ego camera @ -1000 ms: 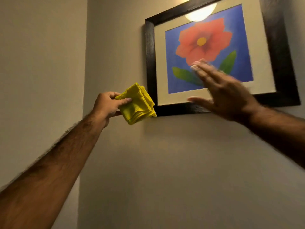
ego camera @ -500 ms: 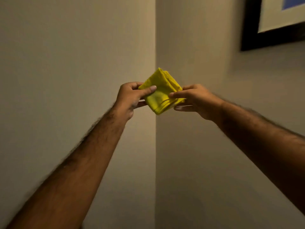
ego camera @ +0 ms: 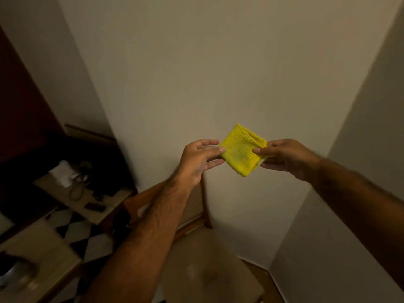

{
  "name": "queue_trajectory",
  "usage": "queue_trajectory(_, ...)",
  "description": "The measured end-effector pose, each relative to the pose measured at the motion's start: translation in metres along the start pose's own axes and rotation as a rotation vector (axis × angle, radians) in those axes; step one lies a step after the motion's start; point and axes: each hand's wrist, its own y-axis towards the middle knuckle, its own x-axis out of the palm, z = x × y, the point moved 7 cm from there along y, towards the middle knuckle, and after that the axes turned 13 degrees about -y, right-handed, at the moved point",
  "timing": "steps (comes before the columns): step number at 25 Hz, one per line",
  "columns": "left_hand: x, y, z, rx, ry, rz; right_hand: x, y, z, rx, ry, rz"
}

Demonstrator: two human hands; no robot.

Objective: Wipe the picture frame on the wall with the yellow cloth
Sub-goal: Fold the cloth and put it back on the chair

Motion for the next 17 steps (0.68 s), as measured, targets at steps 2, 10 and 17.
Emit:
queue_trajectory(2,-0.054,0.0,-0.031,-0.033,0.033,0.101,0.048,0.03,0.043,0.057,0.014,-0.078)
queue_trajectory(10,-0.23,-0.006,-0.2,-0.313,0.155,0.381,0.21,0.101,0.241,0.367,0.075,-0.247)
queue_trajectory(17,-0.335,-0.023,-0.361,-0.54,0.237,0.502,0.293,0.121,0.403,0.613,0.057,-0.263)
